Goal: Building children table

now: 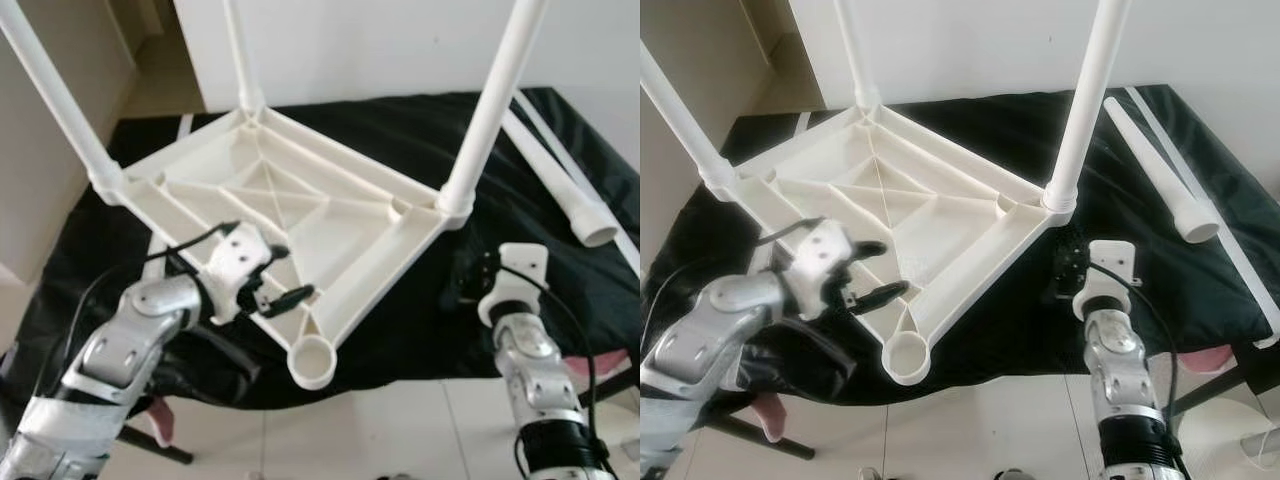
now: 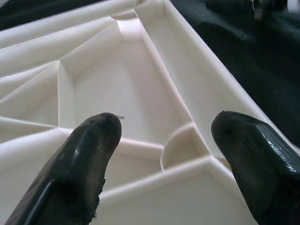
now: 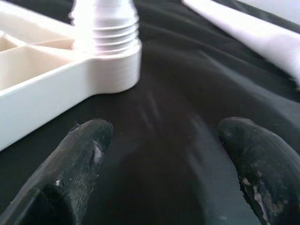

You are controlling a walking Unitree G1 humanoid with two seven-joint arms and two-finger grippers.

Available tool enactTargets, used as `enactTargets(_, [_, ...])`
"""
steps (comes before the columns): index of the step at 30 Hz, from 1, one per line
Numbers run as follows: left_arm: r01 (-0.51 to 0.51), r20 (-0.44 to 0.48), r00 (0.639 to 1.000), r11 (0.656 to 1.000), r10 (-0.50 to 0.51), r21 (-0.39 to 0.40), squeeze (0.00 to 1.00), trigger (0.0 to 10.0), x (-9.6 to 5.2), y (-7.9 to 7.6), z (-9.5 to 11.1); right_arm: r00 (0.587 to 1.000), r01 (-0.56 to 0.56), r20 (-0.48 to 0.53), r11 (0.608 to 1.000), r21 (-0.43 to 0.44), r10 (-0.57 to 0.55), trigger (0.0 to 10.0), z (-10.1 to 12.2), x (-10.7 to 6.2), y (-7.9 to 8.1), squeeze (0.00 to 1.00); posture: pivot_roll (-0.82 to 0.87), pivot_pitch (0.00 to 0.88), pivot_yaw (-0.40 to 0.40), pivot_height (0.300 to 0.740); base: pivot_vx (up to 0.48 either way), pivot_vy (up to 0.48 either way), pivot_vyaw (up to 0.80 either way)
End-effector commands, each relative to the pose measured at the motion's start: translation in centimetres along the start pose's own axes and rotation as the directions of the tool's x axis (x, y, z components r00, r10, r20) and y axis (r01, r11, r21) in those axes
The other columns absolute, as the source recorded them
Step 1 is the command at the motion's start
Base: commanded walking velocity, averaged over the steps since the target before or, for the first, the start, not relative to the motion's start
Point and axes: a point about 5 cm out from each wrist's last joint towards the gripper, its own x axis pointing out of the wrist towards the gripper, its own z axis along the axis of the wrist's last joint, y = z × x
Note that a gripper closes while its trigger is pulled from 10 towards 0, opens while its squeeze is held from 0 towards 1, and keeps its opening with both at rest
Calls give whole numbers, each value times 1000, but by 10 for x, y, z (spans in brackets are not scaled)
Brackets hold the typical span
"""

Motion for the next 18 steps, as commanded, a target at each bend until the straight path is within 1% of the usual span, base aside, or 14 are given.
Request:
enactTargets(1, [175,-34,984,984,-175,-26,0,10000,-10,-12,-7,999,34,14,999,11,-34,10000,3,-2,-9,0,-69,76,45,740,0,0,0])
enactTargets(2, [175,-34,984,984,-175,-26,0,10000,-10,-12,-7,999,34,14,999,11,-34,10000,3,-2,-9,0,-69,76,45,740,0,0,0])
enactTargets(3, [225,-61,972,974,-226,-20,0,10000,-15,-18,-10,999,39,25,999,13,-39,10000,5,-2,-10,0,-68,75,46,740,0,0,0])
enactTargets(4, [251,-83,964,968,-251,-9,0,10000,-17,-21,-13,999,38,30,999,13,-38,10000,6,-2,-10,0,-68,75,46,740,0,0,0])
enactTargets(5, [251,-83,964,968,-251,-9,0,10000,-17,-21,-13,999,38,30,999,13,-38,10000,6,-2,-10,0,-68,75,46,740,0,0,0])
enactTargets(7, [285,-111,953,959,-282,13,0,10000,-19,-25,-17,999,31,39,999,13,-32,10000,8,-3,-9,0,-68,76,45,740,0,0,0])
enactTargets(11, [313,-124,943,950,-310,4,0,10000,-19,-27,-19,999,13,49,1000,11,-14,10000,9,-2,-6,0,-67,74,46,740,0,0,0])
enactTargets(15, [240,-174,957,970,-230,39,0,10000,-17,-13,-22,998,12,55,1000,15,-13,10000,12,0,-5,0,-64,70,46,740,0,0,0])
enactTargets(16, [240,-174,957,970,-230,39,0,10000,-17,-13,-22,998,12,55,1000,15,-13,10000,12,0,-5,0,-64,70,46,740,0,0,0])
enactTargets(18, [213,-199,960,976,-198,54,0,10000,-16,-7,-24,998,10,59,1000,18,-11,10000,14,0,-4,0,-64,71,45,740,0,0,0])
